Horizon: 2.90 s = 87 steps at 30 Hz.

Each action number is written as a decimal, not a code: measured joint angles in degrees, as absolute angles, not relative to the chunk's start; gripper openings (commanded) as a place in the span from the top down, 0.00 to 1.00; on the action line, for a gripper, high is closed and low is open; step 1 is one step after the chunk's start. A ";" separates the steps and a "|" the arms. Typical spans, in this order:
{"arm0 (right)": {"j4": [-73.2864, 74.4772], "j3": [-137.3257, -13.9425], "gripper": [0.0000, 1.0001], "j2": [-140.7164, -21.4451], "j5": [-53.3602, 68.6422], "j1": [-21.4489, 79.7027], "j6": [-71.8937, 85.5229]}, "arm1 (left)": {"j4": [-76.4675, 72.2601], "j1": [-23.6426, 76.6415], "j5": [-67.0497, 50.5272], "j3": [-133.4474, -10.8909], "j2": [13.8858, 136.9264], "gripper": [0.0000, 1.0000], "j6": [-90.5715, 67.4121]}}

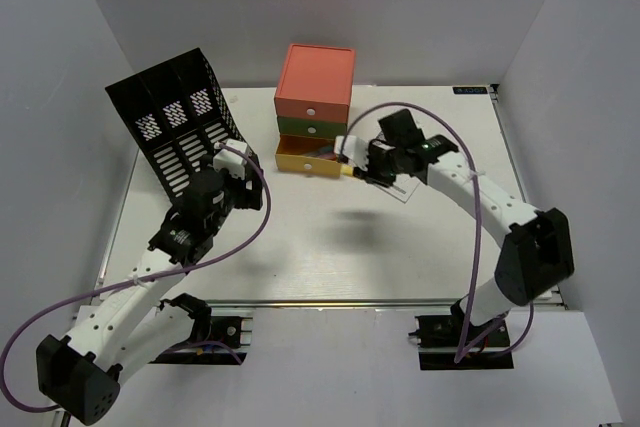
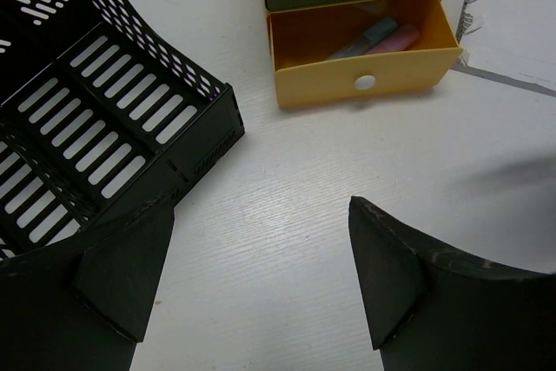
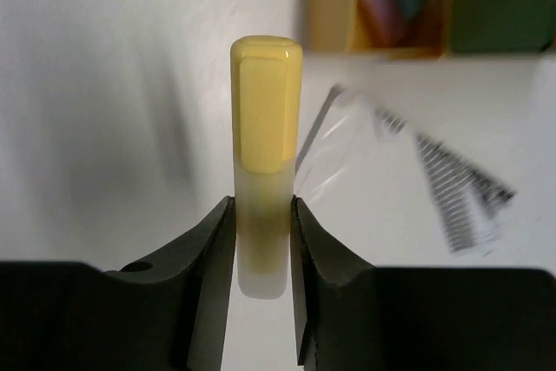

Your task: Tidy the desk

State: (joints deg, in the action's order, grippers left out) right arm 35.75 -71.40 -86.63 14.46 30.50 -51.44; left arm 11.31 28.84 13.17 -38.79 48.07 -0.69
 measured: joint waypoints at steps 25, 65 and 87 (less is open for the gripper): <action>20.08 -99.24 0.54 -117.86 -1.23 39.94 -50.30 | 11.33 28.84 14.15 -38.17 49.71 0.10 -0.40; 37.36 -83.88 0.38 -112.38 4.23 -0.73 -33.52 | 10.90 28.84 9.98 -38.15 46.65 0.11 -0.40; 37.85 -94.04 0.72 -123.26 6.20 -4.51 -35.38 | 10.76 28.84 10.00 -38.15 47.53 0.11 -0.40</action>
State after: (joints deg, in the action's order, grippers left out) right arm 37.85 -94.04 -123.26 6.20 -4.51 -35.38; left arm 10.76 28.84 10.00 -38.15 47.53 -0.40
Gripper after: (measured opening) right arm 0.393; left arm 0.893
